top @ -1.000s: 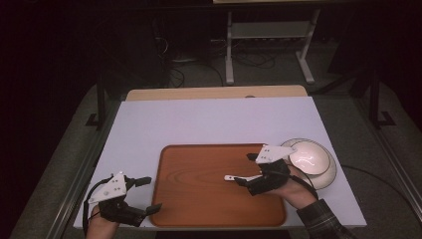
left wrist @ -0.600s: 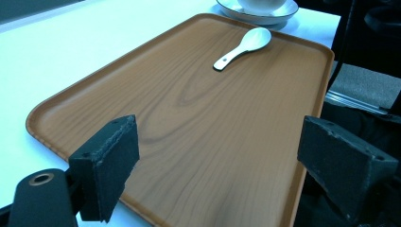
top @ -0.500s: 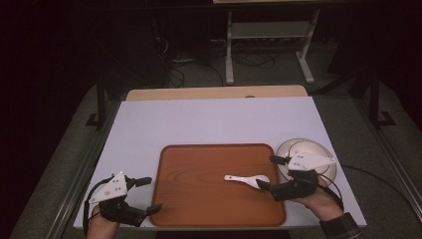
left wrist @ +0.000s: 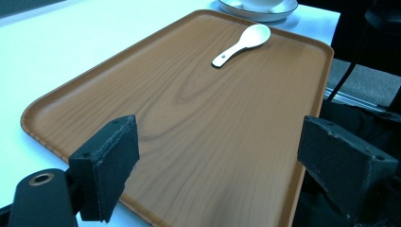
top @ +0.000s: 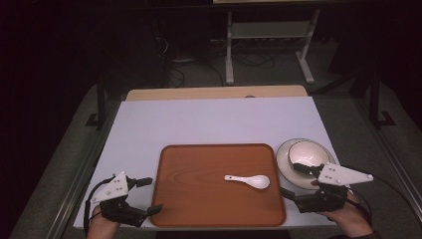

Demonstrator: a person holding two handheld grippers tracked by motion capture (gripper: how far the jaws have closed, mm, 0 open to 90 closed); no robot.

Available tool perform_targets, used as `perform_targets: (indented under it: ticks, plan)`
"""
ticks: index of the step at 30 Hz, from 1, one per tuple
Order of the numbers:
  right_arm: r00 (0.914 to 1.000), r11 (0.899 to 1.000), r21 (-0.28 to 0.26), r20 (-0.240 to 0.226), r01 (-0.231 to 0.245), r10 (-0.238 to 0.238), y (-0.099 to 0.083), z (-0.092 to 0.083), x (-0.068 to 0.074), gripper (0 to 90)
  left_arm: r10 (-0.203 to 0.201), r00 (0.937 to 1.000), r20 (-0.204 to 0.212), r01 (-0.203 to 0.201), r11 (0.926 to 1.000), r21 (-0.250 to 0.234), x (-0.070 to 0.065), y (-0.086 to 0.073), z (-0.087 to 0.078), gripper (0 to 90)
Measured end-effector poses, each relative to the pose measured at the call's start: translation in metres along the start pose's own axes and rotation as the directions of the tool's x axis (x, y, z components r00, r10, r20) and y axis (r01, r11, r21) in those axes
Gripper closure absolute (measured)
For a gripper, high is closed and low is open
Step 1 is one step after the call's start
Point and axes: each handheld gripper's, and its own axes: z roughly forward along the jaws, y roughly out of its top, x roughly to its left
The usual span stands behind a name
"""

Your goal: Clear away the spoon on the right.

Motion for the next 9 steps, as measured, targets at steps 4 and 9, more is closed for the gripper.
perform_targets:
  ticks: [4, 9]
  plan:
    - [0.9999, 1.000, 0.006, 0.008, -0.008, 0.008, -0.0049, -0.0040, -0.0013, 13.2, 0.002, 1.0000, 0.001, -0.002, 1.0000, 0.001, -0.0002, 0.0002, 0.0005, 13.1]
    - [0.9999, 1.000, 0.005, 0.009, -0.006, 0.006, -0.0046, -0.0044, -0.0013, 13.2, 0.005, 1.0000, 0.001, -0.005, 1.0000, 0.003, 0.0004, 0.0005, 0.0009, 13.1]
